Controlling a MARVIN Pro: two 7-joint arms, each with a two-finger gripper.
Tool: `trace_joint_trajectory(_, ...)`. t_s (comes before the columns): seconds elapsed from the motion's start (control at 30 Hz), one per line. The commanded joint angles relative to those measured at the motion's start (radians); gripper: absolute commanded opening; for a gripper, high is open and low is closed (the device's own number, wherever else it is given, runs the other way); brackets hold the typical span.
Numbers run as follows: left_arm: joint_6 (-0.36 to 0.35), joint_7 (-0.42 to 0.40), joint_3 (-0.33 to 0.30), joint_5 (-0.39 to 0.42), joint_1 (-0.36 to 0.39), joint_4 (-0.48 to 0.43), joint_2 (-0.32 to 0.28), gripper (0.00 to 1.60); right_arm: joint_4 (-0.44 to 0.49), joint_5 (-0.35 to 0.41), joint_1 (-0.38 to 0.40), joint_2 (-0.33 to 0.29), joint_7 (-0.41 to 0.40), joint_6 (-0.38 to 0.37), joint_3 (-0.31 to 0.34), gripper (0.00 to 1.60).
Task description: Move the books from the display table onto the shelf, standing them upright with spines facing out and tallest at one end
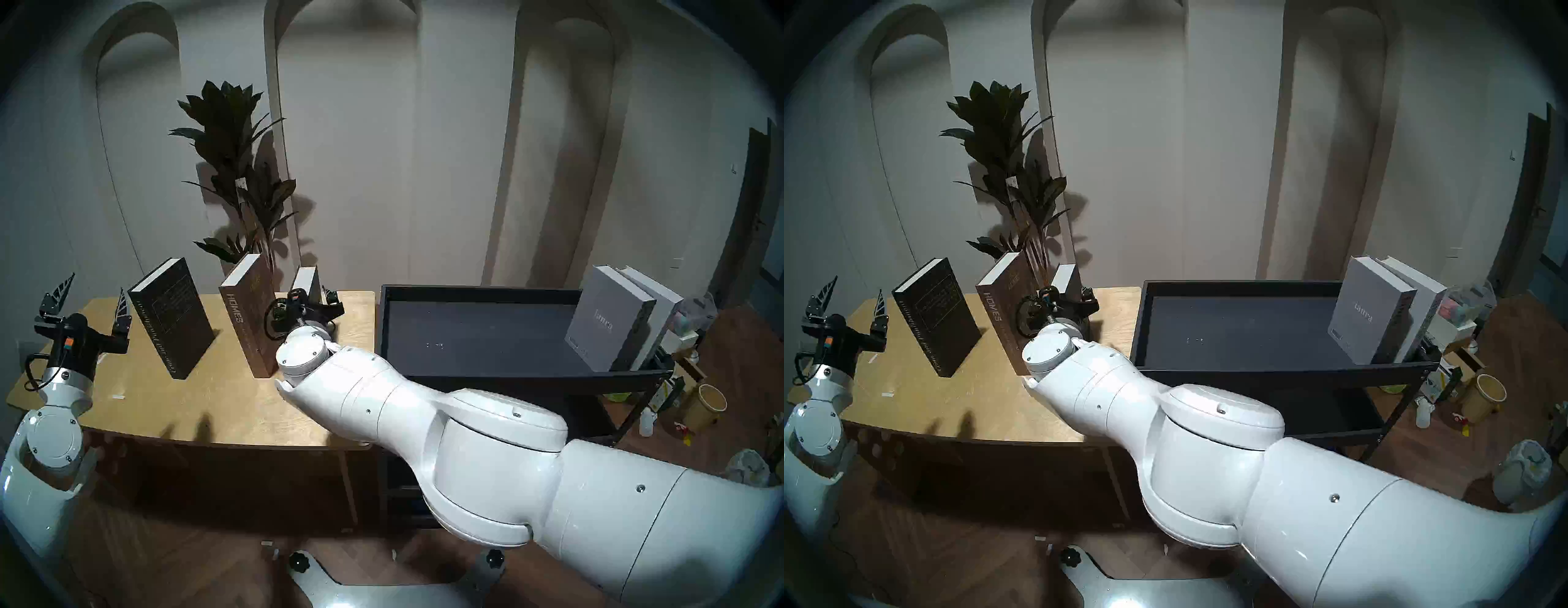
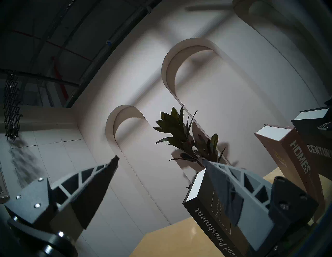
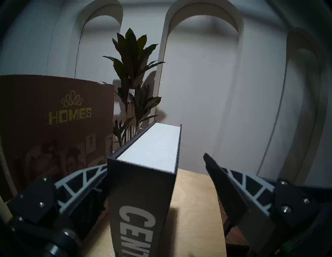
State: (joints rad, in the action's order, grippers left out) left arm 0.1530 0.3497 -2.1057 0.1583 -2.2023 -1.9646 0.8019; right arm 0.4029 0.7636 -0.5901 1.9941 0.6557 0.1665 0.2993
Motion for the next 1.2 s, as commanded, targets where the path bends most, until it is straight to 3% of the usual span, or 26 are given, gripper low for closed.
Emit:
trace_joint_trajectory(0.0, 0.004, 0.002, -0.013, -0.002, 0.004, -0.010, -0.003, 1.60, 0.001, -0.003, -0.004, 0.013, 0.024, 0.041, -0.013, 1.24)
trace_joint_trajectory(0.03, 0.004, 0.002, -0.013, -0.002, 0.004, -0.010, -0.003, 1.60, 0.000, -0.002, -0.005, 0.013, 0.026, 0.045, -0.015, 0.85)
trace_joint_trajectory(0.07, 0.004, 0.002, -0.013, -0.002, 0.004, -0.010, -0.003, 1.60, -0.002, -0.001, -0.006, 0.013, 0.029, 0.049, -0.017, 0.73)
trace_joint_trajectory(0.1, 0.004, 0.002, -0.014, -0.002, 0.004, -0.010, -0.003, 1.60, -0.004, 0.000, -0.007, 0.013, 0.032, 0.053, -0.019, 0.26)
trace_joint_trajectory(0.13, 0.004, 0.002, -0.014, -0.002, 0.003, -0.010, -0.003, 1.60, -0.005, 0.000, -0.007, 0.013, 0.035, 0.058, -0.021, 0.00)
trace_joint_trajectory(0.43, 0.004, 0.001, -0.015, -0.002, 0.002, -0.011, -0.003, 1.60, -0.028, -0.004, -0.003, 0.013, 0.074, 0.121, -0.037, 0.00)
trace_joint_trajectory(0.67, 0.004, 0.001, -0.015, -0.002, 0.003, -0.011, -0.003, 1.60, -0.017, -0.011, 0.042, 0.013, 0.118, 0.183, -0.027, 0.00)
trace_joint_trajectory(0.97, 0.004, 0.002, -0.013, -0.002, 0.004, -0.010, -0.003, 1.60, 0.070, -0.028, 0.113, 0.010, 0.189, 0.255, -0.002, 0.00)
trace_joint_trajectory(1.17, 0.003, 0.002, -0.012, -0.002, 0.005, -0.009, -0.003, 1.60, 0.151, -0.054, 0.156, -0.032, 0.255, 0.298, 0.015, 0.00)
